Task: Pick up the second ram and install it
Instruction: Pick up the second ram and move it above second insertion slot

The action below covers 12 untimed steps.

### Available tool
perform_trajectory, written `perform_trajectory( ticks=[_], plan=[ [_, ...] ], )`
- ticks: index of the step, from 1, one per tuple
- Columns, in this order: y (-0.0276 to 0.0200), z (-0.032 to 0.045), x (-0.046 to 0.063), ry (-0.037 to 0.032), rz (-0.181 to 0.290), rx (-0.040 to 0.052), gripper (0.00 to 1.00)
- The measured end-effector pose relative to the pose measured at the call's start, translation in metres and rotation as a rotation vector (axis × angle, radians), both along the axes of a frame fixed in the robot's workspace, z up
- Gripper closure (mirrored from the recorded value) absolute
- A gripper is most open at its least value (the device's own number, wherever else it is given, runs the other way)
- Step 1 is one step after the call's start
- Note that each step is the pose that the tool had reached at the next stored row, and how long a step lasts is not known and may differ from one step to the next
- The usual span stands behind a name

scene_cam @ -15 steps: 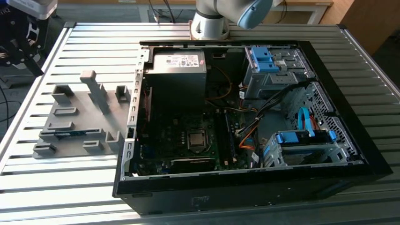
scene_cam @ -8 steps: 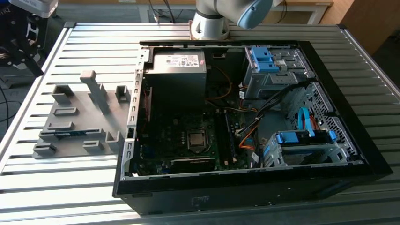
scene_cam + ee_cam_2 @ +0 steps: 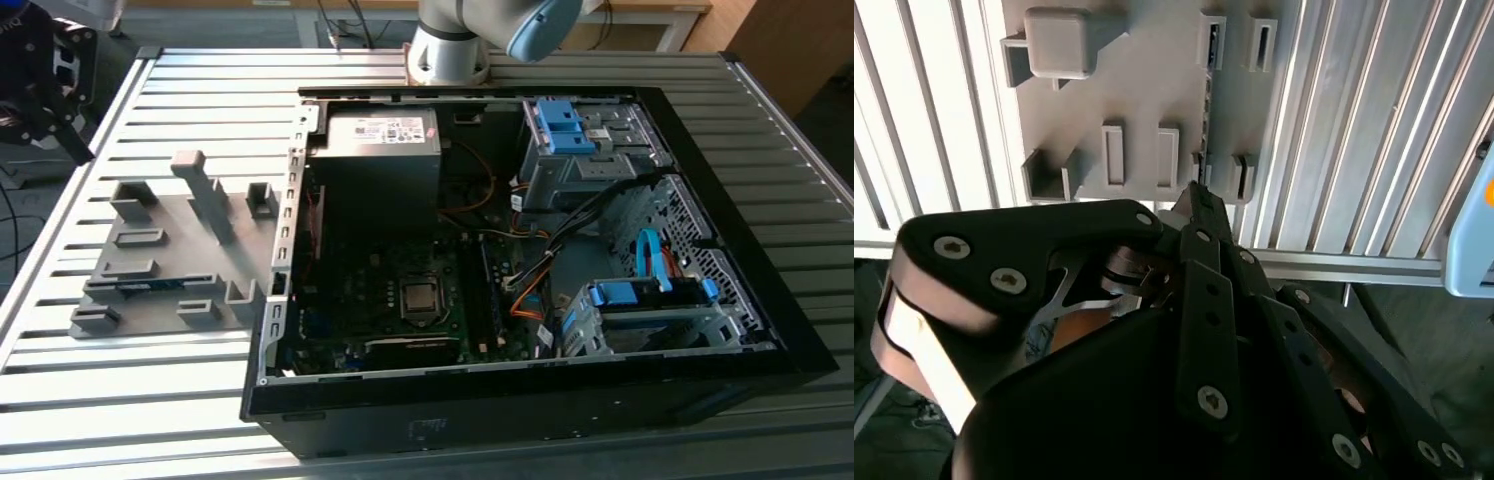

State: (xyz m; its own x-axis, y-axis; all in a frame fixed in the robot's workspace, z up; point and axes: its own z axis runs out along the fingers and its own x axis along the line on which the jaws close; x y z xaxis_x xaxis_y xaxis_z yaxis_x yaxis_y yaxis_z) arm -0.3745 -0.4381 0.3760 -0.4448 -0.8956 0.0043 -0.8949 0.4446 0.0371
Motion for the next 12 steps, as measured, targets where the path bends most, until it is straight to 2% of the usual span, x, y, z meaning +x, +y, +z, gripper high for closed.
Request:
perform_trajectory(
  ticks=[3, 10, 12],
  plan=[
    [0.0001, -0.0003, -0.001, 0.0002, 0.037, -0.0001, 0.89],
    [0.0000, -0.0021, -0.010, -0.0011, 0.056, 0.0001, 0.89],
    [0.0000, -0.0028, -0.011, -0.0012, 0.073, 0.0001, 0.89]
  ],
)
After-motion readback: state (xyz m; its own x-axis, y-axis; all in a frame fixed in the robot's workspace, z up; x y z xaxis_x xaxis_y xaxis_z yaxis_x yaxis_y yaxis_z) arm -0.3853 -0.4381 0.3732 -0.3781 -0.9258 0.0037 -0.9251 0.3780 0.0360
